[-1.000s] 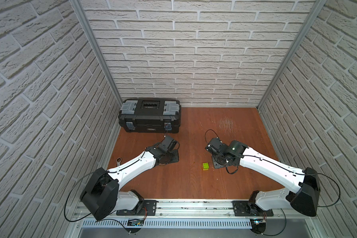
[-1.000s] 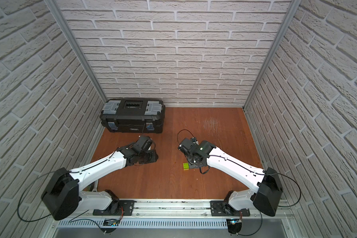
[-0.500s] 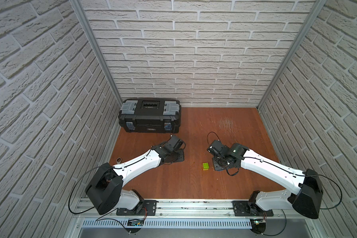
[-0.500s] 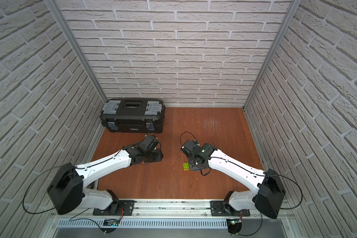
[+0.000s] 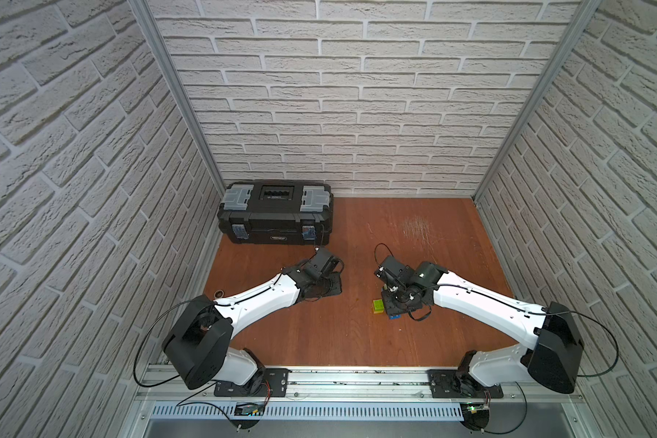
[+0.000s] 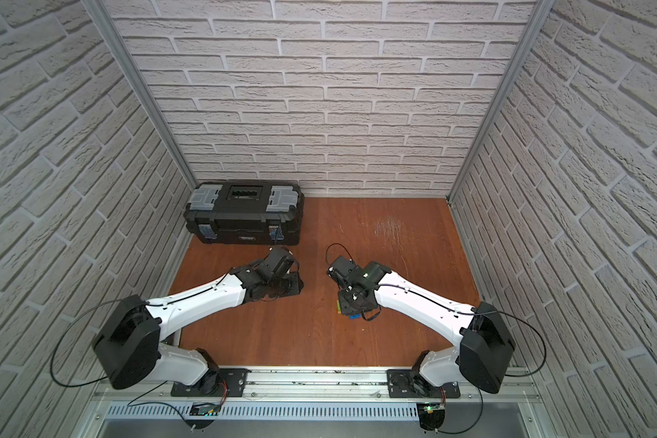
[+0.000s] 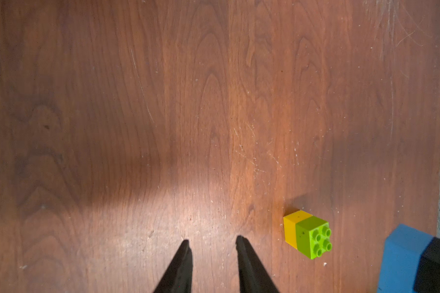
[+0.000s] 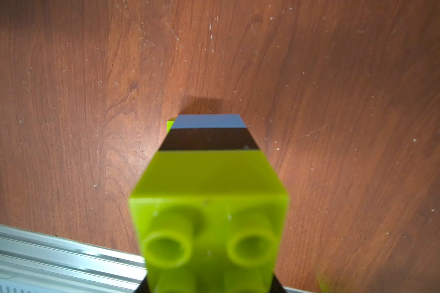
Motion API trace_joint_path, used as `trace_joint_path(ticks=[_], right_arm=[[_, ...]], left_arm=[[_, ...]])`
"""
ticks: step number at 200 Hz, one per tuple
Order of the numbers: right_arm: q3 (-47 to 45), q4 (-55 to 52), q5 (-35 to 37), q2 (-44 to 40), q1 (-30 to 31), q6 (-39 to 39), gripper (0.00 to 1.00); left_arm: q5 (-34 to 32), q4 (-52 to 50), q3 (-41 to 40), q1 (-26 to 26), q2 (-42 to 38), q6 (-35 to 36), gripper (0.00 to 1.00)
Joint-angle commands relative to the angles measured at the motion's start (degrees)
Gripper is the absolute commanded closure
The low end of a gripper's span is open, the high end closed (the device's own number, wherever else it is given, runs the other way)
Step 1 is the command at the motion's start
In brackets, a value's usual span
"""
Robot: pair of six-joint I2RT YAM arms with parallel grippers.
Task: Assemble the number 4 with lego
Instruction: Assemble the lego brick with the lego brick.
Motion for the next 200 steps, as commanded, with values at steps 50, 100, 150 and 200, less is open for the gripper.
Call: trace_joint_path(ticks=[50, 100, 150, 200], right_arm=[[6.0, 1.3, -1.5, 8.4, -0.7, 1.3, 0.98], [8.8, 0.1, -0.3, 12.6, -1.1, 0.8, 0.98], [8.7, 0.6, -0.8, 14.0, -1.9, 1.2, 0.98], [8.4, 1.7, -1.4, 15.1, -2.2, 0.9, 0.98]], left_arm=[[0.4, 1.8, -2.2, 0.0, -0.2, 1.1, 0.67], [0.9, 2.9, -3.3, 0.1, -0.2, 0.8, 0.67], [1.2, 3.0, -3.6, 0.3, 0.0, 1.0, 0.67], [1.4, 3.1, -3.5, 0.4, 0.0, 0.8, 0.67]])
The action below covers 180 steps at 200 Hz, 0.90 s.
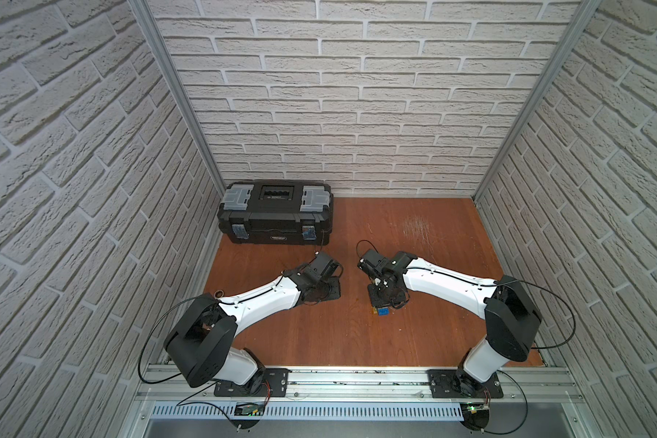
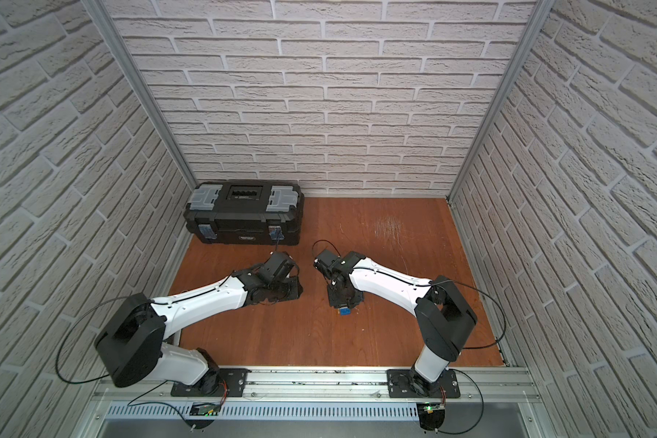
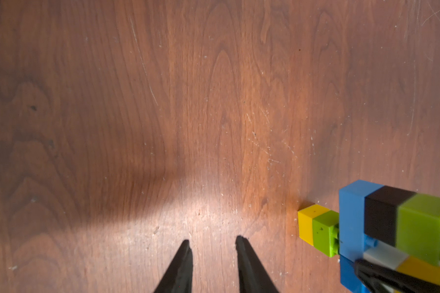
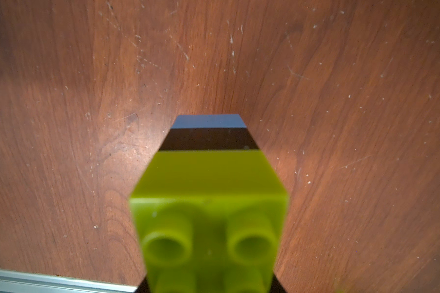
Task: Assemble the number 4 with lego
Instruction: Assemble the lego brick with the lego brick.
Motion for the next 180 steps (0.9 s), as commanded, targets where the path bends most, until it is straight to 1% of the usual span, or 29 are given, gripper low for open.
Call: trace_joint_path(ticks=[1, 59, 98, 139, 164, 180], right_arm=[[0.7, 0.9, 0.0, 0.5, -0.4, 0.1, 0.98], [0.2, 1.7, -0.3, 1.4, -1.1, 0.7, 0.98], [-0.8, 3.0, -1.8, 2.4, -1.2, 1.4, 0.98], [-0.3, 0.8, -1.0, 2.6, -1.2, 2.0, 0.98], [-0.9, -0.6, 1.2, 5.5, -1.2, 2.5, 0.98], [-2.9, 0.8, 1.5, 8.4, -1.2, 2.7, 0.98]], left_arm=[[0.3, 1.5, -0.7, 0.3, -0.3, 0.2, 0.67], [0.3, 1.2, -0.5, 0.3, 0.0, 0.4, 0.67], [0.8, 1.8, -0.4, 0.3, 0.5, 0.2, 0.67], [0.8, 2.0, -0.5, 0.3, 0.7, 0.3, 0.67], [0.8, 2.3, -0.6, 0.3, 1.0, 0.2, 0.67], [0.8, 2.4, -0.7, 0.4, 0.8, 0.1, 0.67]])
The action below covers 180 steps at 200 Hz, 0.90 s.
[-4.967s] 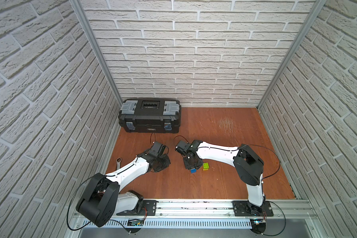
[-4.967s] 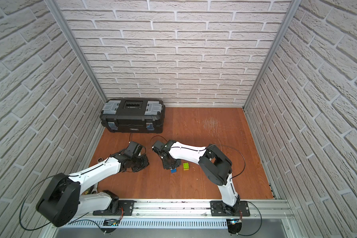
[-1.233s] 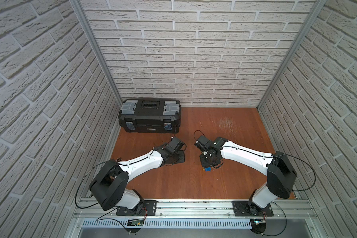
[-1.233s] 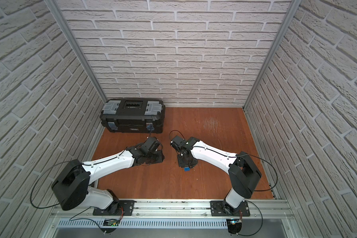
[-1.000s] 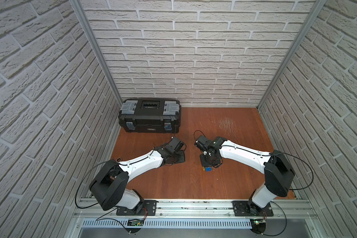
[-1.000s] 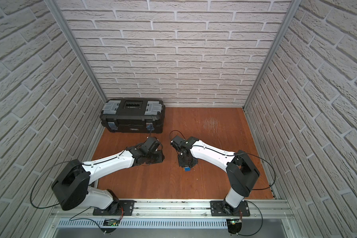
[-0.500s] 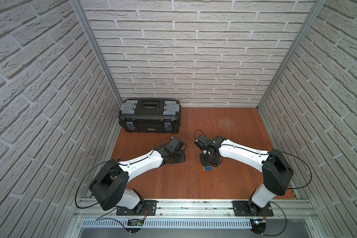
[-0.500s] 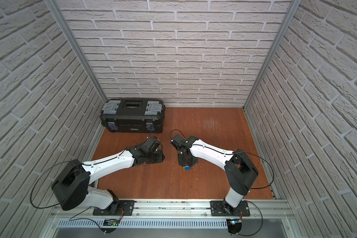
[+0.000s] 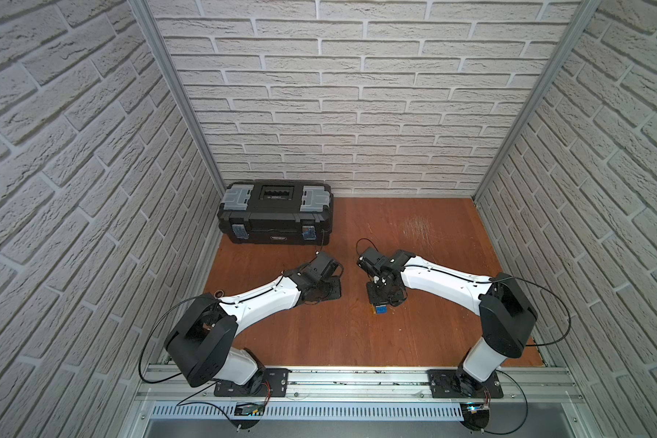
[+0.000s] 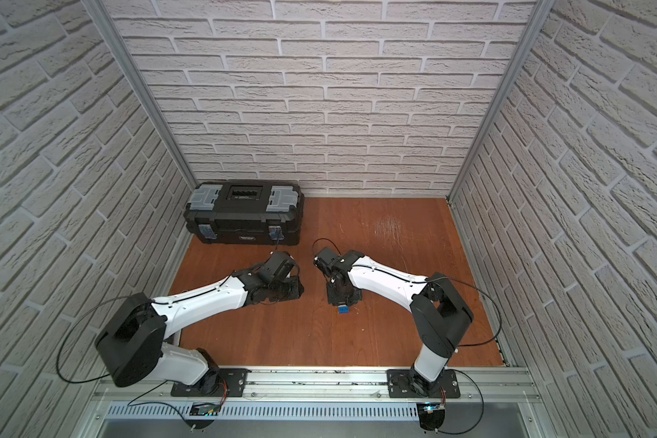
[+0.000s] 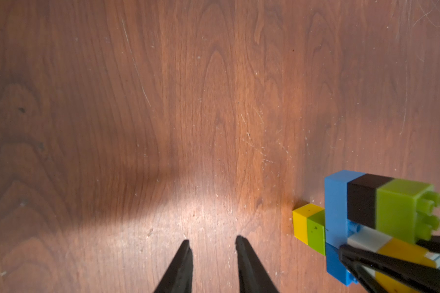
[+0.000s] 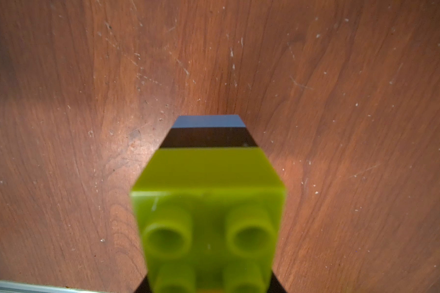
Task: Assemble the number 4 with lego
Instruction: Assemble the lego brick with the lego brick, then adjust the lego brick at the center of the board.
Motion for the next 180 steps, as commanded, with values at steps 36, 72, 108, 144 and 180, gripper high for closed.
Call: trace_joint_path(ticks=[36, 72, 108, 144, 180], right_arm=[[-7.6, 4.4, 0.4, 13.0, -0.2, 1.8, 0.98], [-9.1, 7.4, 0.0, 19.8, -0.2, 1.7, 0.98], [-10.8, 10.4, -0.7, 23.7, -0.3, 1.6, 0.98], [-9.9, 9.9, -0.7, 20.7, -0.3, 1.0, 0.98], [-4.5, 6.5, -1.2, 13.8, 0.7, -1.5, 0.98]], left_arm=[[-0.1, 1.7, -1.7, 0.7, -0.6, 0.0, 0.67], [0.0, 1.4, -2.9, 1.6, -1.7, 0.0, 0.67], [-0.4, 0.3, -4.9, 3.1, -5.4, 0.4, 0.67], [0.2, -0.1, -6.3, 5.2, -6.4, 1.1, 0.66], [-0.3, -2.0, -4.5, 5.7, -7.3, 1.1, 0.66]])
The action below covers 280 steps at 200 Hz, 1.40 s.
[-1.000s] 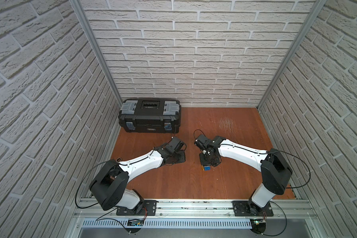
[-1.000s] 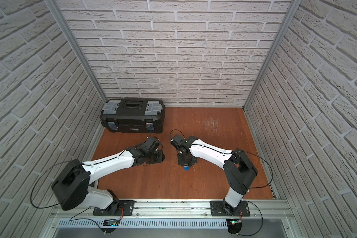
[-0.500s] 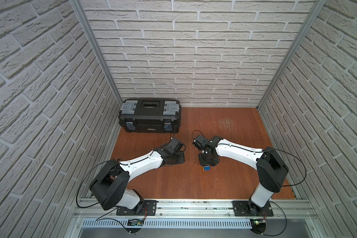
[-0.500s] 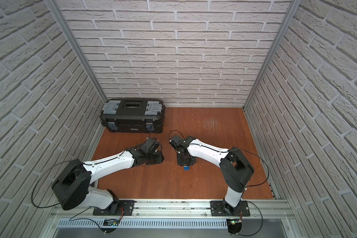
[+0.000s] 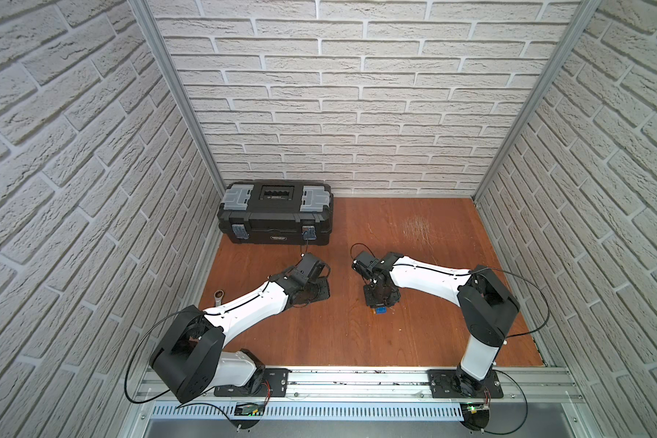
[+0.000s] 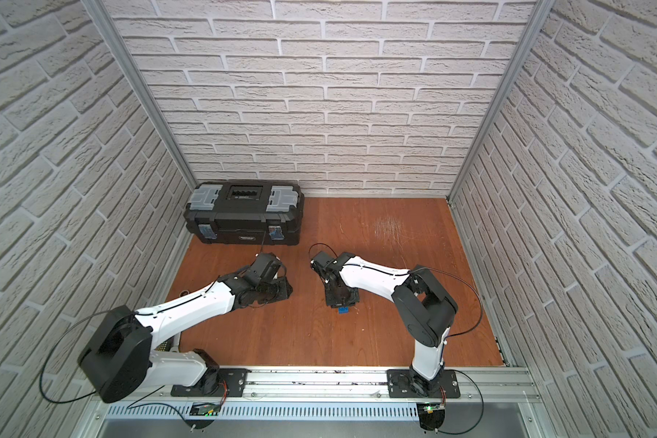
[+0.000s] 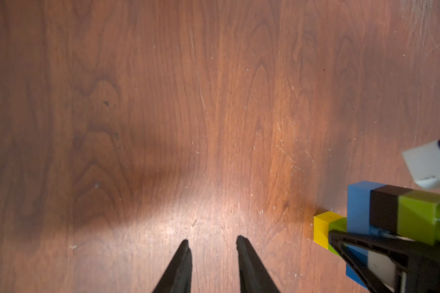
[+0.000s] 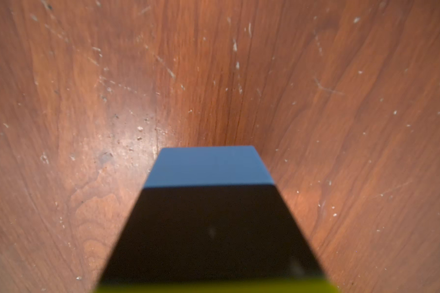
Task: Assemble the number 4 with lego
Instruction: Adjust the lego brick at the center of the board.
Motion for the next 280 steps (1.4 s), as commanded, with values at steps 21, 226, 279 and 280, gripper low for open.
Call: trace_joint_path(ticks=[21, 226, 279, 280], right_arm=[[0.7, 2.0, -1.8, 3.3, 1.0, -2.9, 0.98], [2.6, 21.6, -31.9, 10.7, -3.1, -1.7, 0.51], [2.6, 21.3, -31.7, 10.0, -3.9, -2.0, 0.37], [2.5, 21.3, -31.7, 9.9, -3.9, -2.0, 0.36]], left_arm=[[-0.8, -2.7, 2.0, 0.9, -2.5, 1.0, 0.65], [3.9, -3.6, 3.1, 6.6, -1.7, -0.1, 0.65], [4.4, -2.7, 2.8, 6.6, -0.8, -0.3, 0.65], [4.4, -2.7, 2.8, 6.6, -0.8, -0.3, 0.65]])
